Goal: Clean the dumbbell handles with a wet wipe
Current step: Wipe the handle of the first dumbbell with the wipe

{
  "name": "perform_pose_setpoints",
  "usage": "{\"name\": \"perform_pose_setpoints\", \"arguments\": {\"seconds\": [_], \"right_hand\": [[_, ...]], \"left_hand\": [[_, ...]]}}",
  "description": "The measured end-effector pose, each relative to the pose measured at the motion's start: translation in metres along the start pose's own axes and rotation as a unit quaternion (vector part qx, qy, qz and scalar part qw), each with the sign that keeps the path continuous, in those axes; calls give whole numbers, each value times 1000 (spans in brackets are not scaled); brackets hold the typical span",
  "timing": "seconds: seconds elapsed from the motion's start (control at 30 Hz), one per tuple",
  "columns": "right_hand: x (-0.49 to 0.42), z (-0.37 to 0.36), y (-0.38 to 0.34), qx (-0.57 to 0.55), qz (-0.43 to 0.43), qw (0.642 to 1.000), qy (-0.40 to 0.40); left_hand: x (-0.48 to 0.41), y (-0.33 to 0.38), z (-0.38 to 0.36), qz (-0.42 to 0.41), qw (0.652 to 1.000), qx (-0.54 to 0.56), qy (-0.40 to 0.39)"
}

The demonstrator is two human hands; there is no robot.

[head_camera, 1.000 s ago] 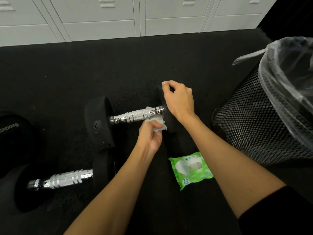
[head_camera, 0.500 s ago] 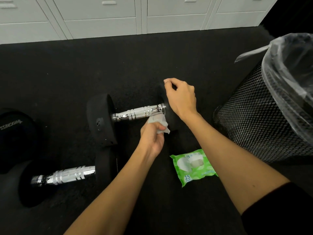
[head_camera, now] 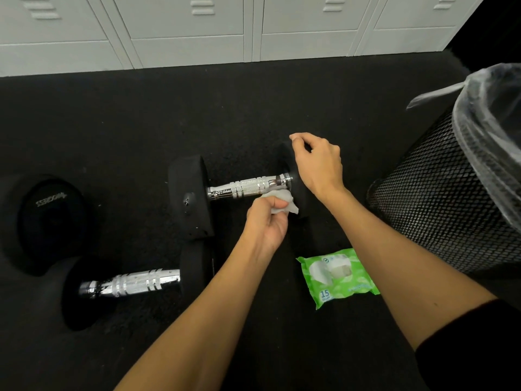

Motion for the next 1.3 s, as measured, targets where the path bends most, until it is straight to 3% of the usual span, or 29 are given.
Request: {"name": "perform_pose_setpoints", "arguments": {"seconds": [0.17, 0.33, 0.43, 0.5, 0.57, 0.67, 0.77, 0.83, 0.87, 0.93, 0.97, 1.0, 1.03, 1.1, 1.2, 1.3], "right_hand": [[2, 2, -4, 9, -2, 1000, -3], [2, 4, -7, 28, -12, 999, -29], [7, 8, -21, 135, 57, 989, -8], [19, 14, -41, 83, 116, 990, 7], [34, 18, -63, -55, 87, 991, -88], [53, 10, -73, -134, 28, 941, -309], [52, 0, -69, -196, -6, 934, -299], [48, -5, -67, -190, 1, 952, -241], [48, -8, -69, -159, 15, 965, -209], [49, -18, -73, -76, 48, 982, -168], [51, -25, -73, -44, 69, 982, -169], [54, -33, -73, -14, 94, 979, -178], [58, -40, -72, 18, 122, 974, -190], [69, -51, -69, 66, 172, 960, -209], [86, -61, -61, 84, 247, 946, -195], [90, -53, -54, 2, 161, 969, -188]], "left_hand": [[18, 13, 15, 1, 998, -20, -62], [35, 46, 21, -95, 973, -151, -146], [41, 67, 22, -85, 969, -151, -179], [46, 74, 24, -69, 971, -127, -189], [50, 81, 24, -39, 970, -95, -219], [61, 93, 22, -8, 965, -100, -243], [72, 106, 20, -44, 957, -192, -212], [78, 114, 24, -190, 906, -349, -146], [78, 120, 30, -303, 841, -438, -94], [75, 133, 43, -497, 671, -549, 0], [74, 138, 49, -536, 617, -576, 26], [69, 141, 55, -539, 590, -600, 44], [64, 143, 61, -518, 587, -620, 54], [58, 143, 68, -460, 620, -633, 55], [58, 141, 72, -441, 646, -622, 44], [60, 143, 72, -437, 649, -621, 40]]}}
Point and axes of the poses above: each hand's wrist, its own x-axis away from the middle knuckle, its own z-axis out of the back of the hand, y = z × x, the point moved 1 cm from there along -x, towards the middle knuckle, and after that the axes turned 7 degrees about y, right-handed, at the moved point
